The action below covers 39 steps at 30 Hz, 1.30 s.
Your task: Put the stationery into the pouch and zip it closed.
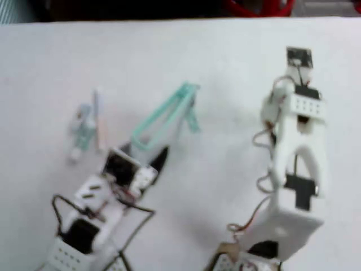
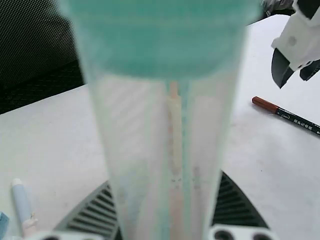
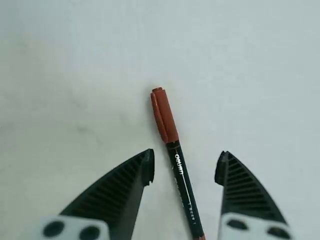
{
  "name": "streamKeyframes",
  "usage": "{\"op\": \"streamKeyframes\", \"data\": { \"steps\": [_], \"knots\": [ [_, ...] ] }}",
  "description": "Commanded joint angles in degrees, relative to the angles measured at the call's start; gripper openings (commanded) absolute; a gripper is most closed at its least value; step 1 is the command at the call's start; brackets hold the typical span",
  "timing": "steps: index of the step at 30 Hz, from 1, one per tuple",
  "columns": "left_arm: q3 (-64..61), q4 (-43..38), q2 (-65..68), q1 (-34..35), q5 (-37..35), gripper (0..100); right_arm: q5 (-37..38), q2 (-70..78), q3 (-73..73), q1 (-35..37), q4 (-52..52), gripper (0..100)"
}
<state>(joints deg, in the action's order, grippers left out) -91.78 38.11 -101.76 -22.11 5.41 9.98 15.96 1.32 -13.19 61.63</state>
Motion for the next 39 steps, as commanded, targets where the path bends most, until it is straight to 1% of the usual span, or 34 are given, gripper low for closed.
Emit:
{"op": "streamKeyframes", "data": {
  "steps": [1,4,8,16,18,22,28,33,39],
  "knots": [
    [2.64,0.18,-0.04,-0.75,0.44,17,0.53,5.76,-9.14,-0.13,3.30,20.3],
    [2.64,0.18,-0.04,-0.92,0.44,17,0.53,9.98,-14.15,-0.04,6.37,20.2],
    [2.64,0.18,-0.04,-0.92,0.44,17,0.53,14.11,-18.02,-0.31,6.73,20.2],
    [2.64,0.26,-0.04,-0.92,0.44,17,0.62,19.03,-20.13,1.54,6.73,20.0],
    [2.64,0.26,-0.04,-0.92,0.44,17,0.62,19.65,-20.22,1.45,6.20,17.5],
    [2.64,0.26,-0.04,-0.92,0.44,17,0.62,20.88,-20.22,1.01,4.62,9.5],
    [2.64,0.26,-0.04,-0.84,0.44,17,0.62,21.85,-20.22,0.84,4.62,2.4],
    [2.64,0.18,-0.04,-0.75,0.44,17,0.62,19.03,-20.22,0.22,5.85,1.8],
    [2.64,0.18,-0.04,-0.84,0.44,17,0.44,4.70,-20.22,1.10,12.79,1.8]
  ]
}}
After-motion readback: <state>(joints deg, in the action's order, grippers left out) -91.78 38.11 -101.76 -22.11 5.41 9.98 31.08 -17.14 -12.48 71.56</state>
